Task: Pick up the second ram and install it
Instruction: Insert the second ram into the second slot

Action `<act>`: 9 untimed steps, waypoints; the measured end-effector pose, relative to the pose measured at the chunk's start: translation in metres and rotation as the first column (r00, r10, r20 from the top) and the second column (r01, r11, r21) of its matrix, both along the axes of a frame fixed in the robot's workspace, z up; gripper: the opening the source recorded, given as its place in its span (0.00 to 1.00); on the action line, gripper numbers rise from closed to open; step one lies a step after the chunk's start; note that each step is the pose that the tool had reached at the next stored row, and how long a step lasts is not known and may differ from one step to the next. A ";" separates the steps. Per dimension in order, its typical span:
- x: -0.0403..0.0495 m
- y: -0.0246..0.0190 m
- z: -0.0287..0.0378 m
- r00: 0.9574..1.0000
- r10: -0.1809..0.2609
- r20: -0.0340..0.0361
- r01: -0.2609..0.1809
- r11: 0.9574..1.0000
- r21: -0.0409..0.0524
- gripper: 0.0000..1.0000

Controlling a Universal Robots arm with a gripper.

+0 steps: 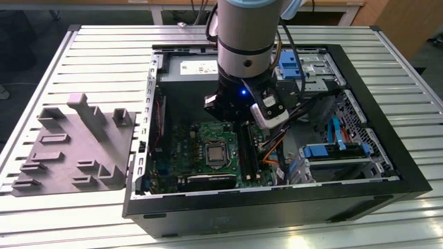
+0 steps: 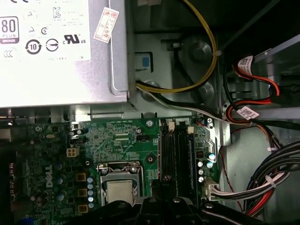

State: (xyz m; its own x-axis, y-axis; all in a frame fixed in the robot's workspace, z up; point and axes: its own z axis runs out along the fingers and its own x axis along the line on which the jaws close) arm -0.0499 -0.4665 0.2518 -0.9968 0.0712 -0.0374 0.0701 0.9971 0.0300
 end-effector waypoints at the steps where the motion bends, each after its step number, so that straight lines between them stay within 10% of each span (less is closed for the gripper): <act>1: 0.0006 0.0000 -0.0001 1.000 0.000 0.000 0.000 1.000 0.000 0.12; 9: 0.0022 0.0000 -0.0001 1.000 0.000 0.000 0.000 1.000 0.000 0.12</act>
